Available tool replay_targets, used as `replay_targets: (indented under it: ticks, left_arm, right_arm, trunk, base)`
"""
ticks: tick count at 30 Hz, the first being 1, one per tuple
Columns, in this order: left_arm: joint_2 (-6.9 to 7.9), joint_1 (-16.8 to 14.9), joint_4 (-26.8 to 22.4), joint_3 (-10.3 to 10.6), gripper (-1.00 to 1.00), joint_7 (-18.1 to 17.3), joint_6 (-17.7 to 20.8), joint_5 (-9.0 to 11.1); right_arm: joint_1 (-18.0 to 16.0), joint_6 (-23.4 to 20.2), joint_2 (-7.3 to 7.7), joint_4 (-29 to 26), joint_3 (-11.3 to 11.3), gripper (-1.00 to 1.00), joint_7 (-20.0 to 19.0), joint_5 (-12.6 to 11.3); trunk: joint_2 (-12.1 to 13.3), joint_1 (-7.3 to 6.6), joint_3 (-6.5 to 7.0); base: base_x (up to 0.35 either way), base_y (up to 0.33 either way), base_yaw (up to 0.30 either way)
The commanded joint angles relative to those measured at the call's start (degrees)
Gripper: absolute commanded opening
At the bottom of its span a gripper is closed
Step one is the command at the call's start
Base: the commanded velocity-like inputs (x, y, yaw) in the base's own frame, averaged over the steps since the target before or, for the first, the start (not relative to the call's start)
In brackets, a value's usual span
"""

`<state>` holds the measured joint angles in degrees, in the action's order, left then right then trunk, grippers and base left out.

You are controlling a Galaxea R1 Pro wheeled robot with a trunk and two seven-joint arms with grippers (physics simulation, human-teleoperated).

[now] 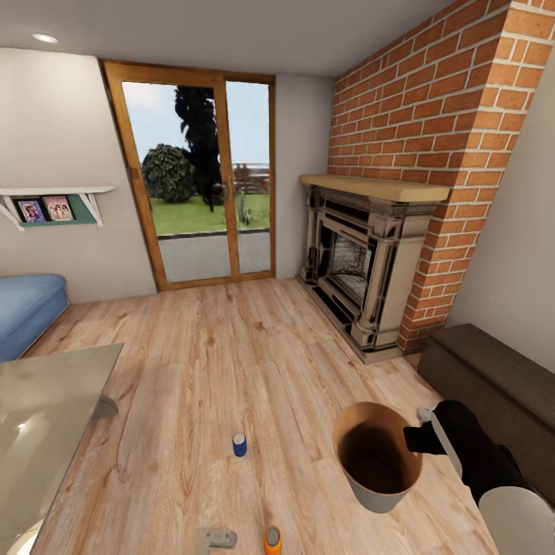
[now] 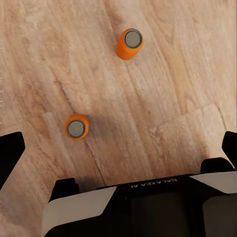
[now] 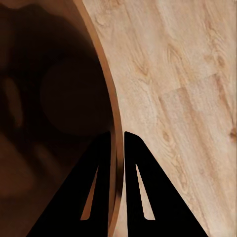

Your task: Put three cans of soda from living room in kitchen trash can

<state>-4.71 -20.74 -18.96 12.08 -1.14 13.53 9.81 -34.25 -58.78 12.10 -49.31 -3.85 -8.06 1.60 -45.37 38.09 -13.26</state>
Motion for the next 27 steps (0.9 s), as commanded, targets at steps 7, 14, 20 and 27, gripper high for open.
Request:
replay_targets:
  ticks: [7,14,20,27]
  left_arm:
    - [0.06,0.04,0.47,-0.05,1.0,0.65,-0.28,0.04]
    - [0.14,0.08,0.67,-0.15,1.0,-0.02,-0.37,0.02]
    - [-0.03,0.09,0.59,0.24,1.0,0.38,-0.14,-0.12]
    - [0.08,0.09,0.69,-0.14,1.0,0.62,-0.51,0.19]
  right_arm:
    - [-0.03,-0.04,-1.48,-0.02,1.07,-1.0,-0.22,-1.02]
    - [-0.03,0.03,-3.14,0.01,3.1,-1.0,2.97,-0.86]
    - [-0.03,2.35,-3.45,0.02,3.54,-1.0,4.24,-0.9]
    - [-0.03,2.79,-3.3,0.08,3.41,-1.0,4.26,-0.93]
  trunk:
    - [-0.01,0.0,0.01]
    - [-0.01,0.0,0.01]
    - [-0.01,0.0,0.01]
    - [-0.01,0.0,0.01]
  base:
    - [0.0,0.0,0.0]
    - [0.0,0.0,0.0]
    - [0.0,0.0,0.0]
    - [0.0,0.0,0.0]
